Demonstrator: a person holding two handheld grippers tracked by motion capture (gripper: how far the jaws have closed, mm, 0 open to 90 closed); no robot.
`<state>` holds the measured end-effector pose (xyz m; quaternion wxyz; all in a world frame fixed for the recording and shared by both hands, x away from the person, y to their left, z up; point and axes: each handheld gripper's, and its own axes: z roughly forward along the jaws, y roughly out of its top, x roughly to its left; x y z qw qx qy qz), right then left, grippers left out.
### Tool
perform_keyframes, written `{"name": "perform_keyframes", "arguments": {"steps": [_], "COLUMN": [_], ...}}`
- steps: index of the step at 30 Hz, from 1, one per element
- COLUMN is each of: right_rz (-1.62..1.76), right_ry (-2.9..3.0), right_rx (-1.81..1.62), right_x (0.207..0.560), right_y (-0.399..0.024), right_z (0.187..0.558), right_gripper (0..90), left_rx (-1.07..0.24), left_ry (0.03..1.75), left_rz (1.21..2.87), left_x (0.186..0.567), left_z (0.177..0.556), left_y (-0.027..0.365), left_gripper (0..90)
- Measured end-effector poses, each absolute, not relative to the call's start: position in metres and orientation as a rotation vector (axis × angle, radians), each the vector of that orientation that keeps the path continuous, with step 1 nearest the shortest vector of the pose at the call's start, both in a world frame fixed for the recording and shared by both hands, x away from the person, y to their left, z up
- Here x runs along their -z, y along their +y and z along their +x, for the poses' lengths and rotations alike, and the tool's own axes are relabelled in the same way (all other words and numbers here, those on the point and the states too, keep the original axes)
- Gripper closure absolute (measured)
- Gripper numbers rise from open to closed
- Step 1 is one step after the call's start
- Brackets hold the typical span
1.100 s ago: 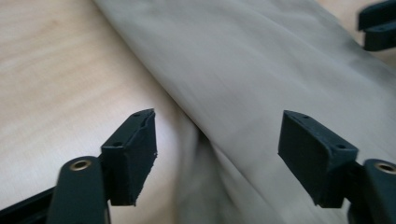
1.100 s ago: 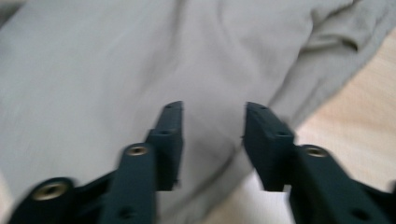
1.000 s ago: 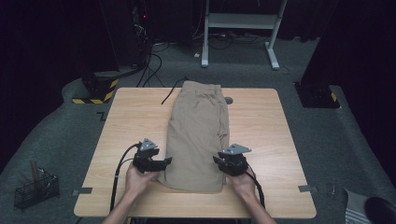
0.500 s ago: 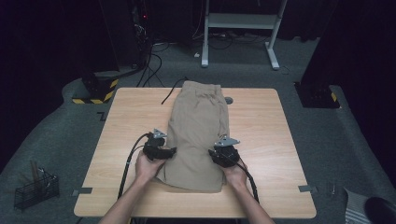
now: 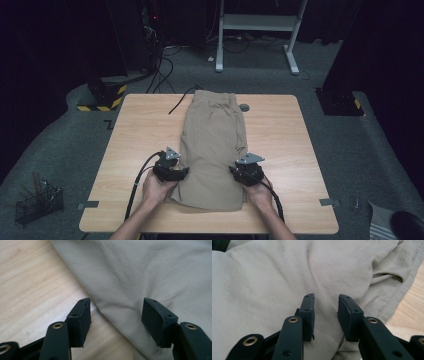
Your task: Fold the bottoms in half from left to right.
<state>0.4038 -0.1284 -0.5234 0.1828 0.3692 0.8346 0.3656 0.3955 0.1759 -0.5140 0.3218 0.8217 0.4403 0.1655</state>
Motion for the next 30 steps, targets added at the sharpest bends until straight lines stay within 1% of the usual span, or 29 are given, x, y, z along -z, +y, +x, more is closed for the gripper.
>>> {"name": "perform_keyframes", "arguments": {"steps": [8,14,17,20,23,25,28,30], "right_rz": [1.009,0.975,0.937,0.956,0.997,1.02,1.049,1.071], "right_ry": [2.378,2.414,2.441,2.459,2.408,2.374,2.358,2.359], "right_rx": [-1.039,-1.018,-0.987,-0.976,-1.043,-1.088,-1.087,-1.082], "right_x": [0.523,0.521,0.519,0.517,0.513,0.508,0.508,0.51], "right_y": [-0.138,-0.141,-0.139,-0.139,-0.138,-0.135,-0.127,-0.122], "right_z": [0.384,0.368,0.361,0.364,0.371,0.379,0.394,0.403], "right_gripper": [66.5,66.4,66.2,61.4,61.4,61.2,60.6,60.6], "left_rx": [-0.41,-0.394,-0.387,-0.394,-0.411,-0.395,-0.403,-0.397], "left_ry": [1.133,1.091,1.075,1.07,1.094,1.123,1.165,1.182], "left_rz": [2.146,2.159,2.178,2.163,2.109,2.067,2.018,2.007], "left_x": [0.516,0.516,0.515,0.512,0.505,0.502,0.5,0.501], "left_z": [0.372,0.351,0.347,0.351,0.364,0.376,0.396,0.403], "left_y": [0.174,0.172,0.172,0.172,0.174,0.174,0.174,0.174], "left_gripper": [40.4,40.5,40.7,39.9,37.5,36.8,36.1,36.2]}}
